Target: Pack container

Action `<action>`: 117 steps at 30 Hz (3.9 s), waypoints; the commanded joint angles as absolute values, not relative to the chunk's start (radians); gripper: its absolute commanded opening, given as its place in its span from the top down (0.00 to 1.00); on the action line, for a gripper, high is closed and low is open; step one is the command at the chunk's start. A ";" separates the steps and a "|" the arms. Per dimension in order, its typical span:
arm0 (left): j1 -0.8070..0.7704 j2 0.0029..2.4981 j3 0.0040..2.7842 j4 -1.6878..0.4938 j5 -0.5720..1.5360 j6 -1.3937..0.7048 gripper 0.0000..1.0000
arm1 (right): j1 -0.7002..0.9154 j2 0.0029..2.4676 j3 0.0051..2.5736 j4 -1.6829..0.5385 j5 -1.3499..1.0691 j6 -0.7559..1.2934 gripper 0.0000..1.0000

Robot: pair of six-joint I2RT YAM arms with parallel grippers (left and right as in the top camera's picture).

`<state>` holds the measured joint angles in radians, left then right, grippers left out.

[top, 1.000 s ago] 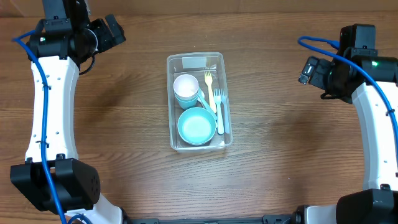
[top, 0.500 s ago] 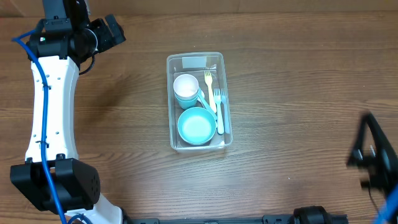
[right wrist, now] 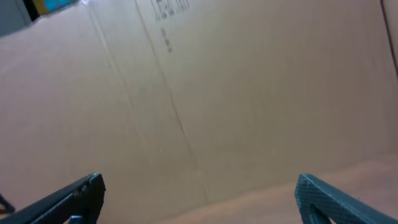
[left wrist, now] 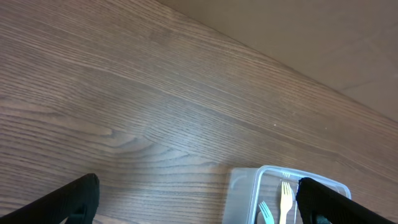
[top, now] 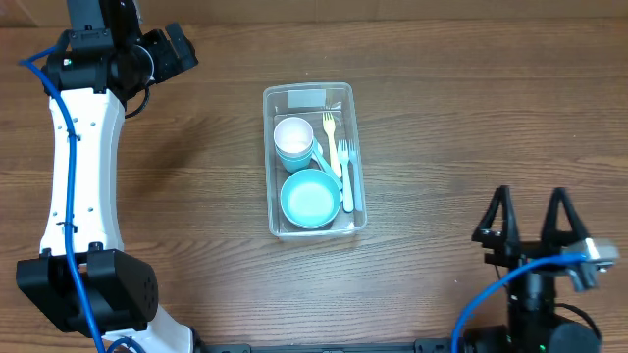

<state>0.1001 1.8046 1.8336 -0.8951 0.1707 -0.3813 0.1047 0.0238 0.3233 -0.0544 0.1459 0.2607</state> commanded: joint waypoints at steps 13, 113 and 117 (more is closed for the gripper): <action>0.102 1.773 1.861 -0.893 0.169 -0.358 0.00 | 0.083 0.003 0.043 0.096 0.144 0.263 0.00; 0.046 0.127 0.955 -0.952 -0.025 -0.266 0.00 | 0.083 0.005 0.008 -0.081 -0.036 -0.060 0.00; 0.045 0.055 0.685 -0.649 0.030 -0.187 0.00 | 0.083 0.005 0.008 -0.081 -0.036 -0.060 0.00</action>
